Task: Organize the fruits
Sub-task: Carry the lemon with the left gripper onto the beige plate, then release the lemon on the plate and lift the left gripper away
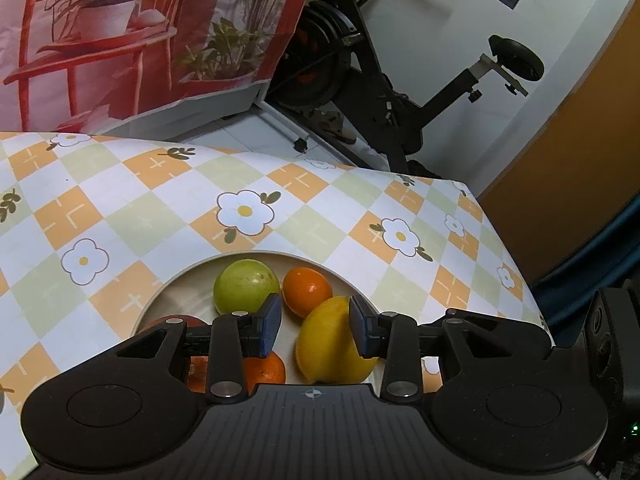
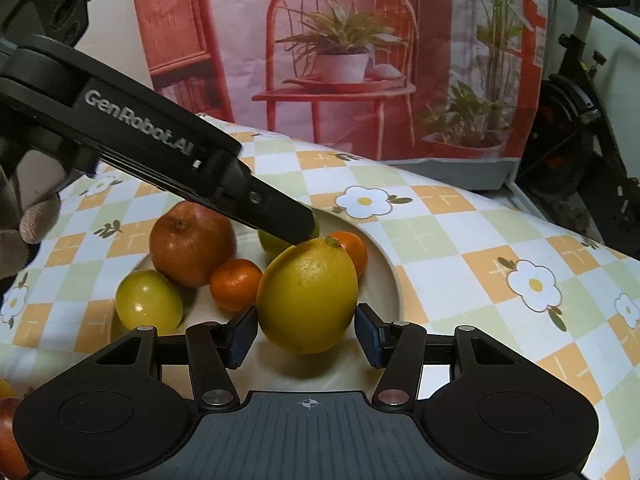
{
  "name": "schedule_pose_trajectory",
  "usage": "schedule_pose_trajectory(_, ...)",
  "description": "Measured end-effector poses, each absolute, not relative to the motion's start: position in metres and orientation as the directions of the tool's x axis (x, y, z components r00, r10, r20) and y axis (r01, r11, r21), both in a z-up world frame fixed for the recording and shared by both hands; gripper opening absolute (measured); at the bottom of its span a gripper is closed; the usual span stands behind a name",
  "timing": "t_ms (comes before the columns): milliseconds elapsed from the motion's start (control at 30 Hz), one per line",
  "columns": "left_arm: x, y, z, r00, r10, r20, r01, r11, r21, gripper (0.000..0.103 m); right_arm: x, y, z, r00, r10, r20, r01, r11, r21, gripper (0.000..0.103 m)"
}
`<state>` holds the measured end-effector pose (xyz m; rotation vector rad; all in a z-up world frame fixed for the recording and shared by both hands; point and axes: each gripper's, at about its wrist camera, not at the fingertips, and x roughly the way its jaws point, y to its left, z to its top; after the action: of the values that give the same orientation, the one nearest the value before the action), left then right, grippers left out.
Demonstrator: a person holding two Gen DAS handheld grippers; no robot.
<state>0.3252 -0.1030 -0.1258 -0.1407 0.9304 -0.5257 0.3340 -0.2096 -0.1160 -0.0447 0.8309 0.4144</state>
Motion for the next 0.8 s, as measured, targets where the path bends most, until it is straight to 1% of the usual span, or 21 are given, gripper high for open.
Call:
schedule_pose_trajectory(300, 0.313, -0.096, -0.116, 0.517, -0.454, -0.726, 0.364, 0.884, -0.293, 0.039, 0.326, -0.219, -0.109, 0.642, 0.291, -0.709, -0.318, 0.943, 0.099, 0.053)
schedule_pose_trajectory(600, 0.292, -0.073, -0.097, 0.586, -0.402, -0.703, 0.336, 0.911, -0.241, 0.039, 0.299, -0.233, -0.087, 0.725, 0.257, -0.640, -0.265, 0.960, 0.085, 0.053)
schedule_pose_trajectory(800, 0.264, -0.060, -0.079, 0.652, -0.346, -0.674, 0.324, 0.932, -0.165, 0.041, 0.268, -0.239, -0.073, 0.770, 0.271, -0.577, -0.232, 0.962, 0.142, 0.053)
